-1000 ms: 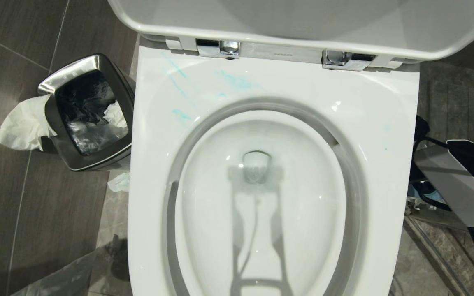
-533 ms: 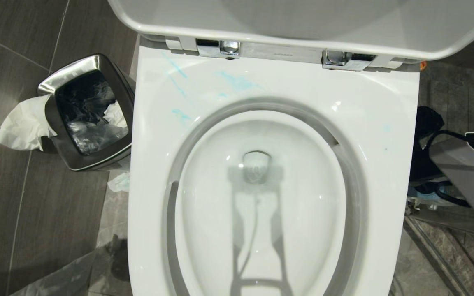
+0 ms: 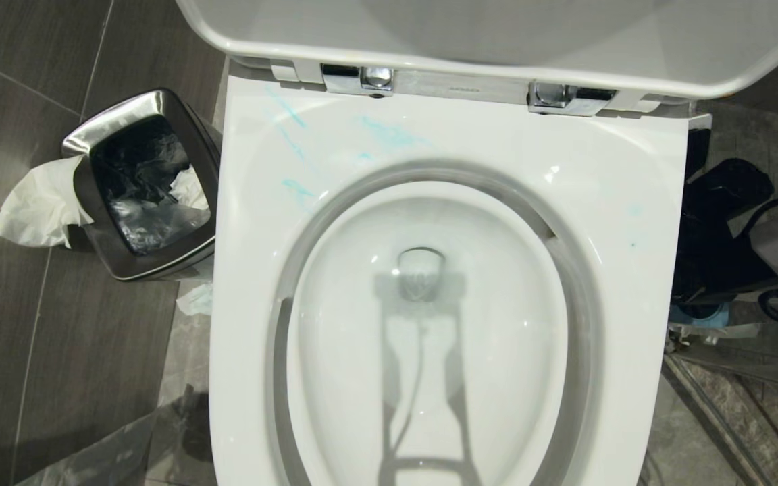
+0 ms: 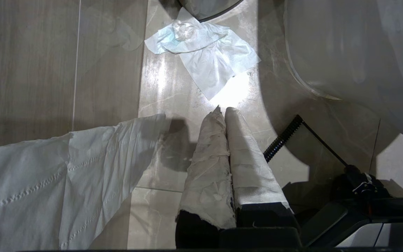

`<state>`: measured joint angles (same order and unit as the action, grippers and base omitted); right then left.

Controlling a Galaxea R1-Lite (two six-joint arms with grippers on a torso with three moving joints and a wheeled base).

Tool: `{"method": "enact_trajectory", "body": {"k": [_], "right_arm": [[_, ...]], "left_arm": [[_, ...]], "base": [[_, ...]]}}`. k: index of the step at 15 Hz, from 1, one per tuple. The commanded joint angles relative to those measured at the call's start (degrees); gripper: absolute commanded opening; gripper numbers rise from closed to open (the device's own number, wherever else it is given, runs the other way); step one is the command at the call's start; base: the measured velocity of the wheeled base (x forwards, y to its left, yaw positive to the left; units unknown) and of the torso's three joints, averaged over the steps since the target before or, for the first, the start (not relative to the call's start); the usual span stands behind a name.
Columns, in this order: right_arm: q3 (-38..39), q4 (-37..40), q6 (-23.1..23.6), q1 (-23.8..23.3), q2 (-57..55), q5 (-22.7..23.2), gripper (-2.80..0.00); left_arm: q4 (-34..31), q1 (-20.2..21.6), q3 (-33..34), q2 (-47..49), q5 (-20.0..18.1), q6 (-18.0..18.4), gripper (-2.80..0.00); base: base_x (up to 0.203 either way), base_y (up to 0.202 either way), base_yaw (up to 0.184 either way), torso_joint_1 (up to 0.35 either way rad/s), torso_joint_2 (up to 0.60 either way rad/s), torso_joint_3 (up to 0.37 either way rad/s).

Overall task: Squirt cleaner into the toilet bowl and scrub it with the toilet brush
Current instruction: Pour in the cleaning agent

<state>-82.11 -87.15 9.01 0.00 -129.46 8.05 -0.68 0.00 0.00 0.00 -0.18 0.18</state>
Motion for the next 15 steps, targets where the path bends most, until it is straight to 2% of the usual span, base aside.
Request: {"method": "enact_trajectory", "body": {"k": [1,9,12,15], "right_arm": [[3.6,-0.5,0.1,0.0,4.0,0.0,-2.80],[11.4,-0.5,-0.5,0.1,11.7,-1.5,-2.80],[13.5,-0.5,-1.2,0.1,14.7,-4.4,-2.80],[16.2,0.2,-1.1,0.2,17.5,-5.0,-2.80]], "left_arm": [[0.0,0.0,0.1,0.0,0.0,0.0,-2.80],[0.0,0.0,0.1,0.0,0.0,0.0,-2.80],[0.0,0.0,0.1,0.0,0.0,0.0,-2.80],[0.0,0.0,0.1,0.0,0.0,0.0,-2.80]], "base": [[0.000,0.000,0.000,0.000,0.00,0.000],[0.000,0.000,0.000,0.000,0.00,0.000],[0.000,0.000,0.000,0.000,0.00,0.000],[0.000,0.000,0.000,0.000,0.00,0.000]]}}
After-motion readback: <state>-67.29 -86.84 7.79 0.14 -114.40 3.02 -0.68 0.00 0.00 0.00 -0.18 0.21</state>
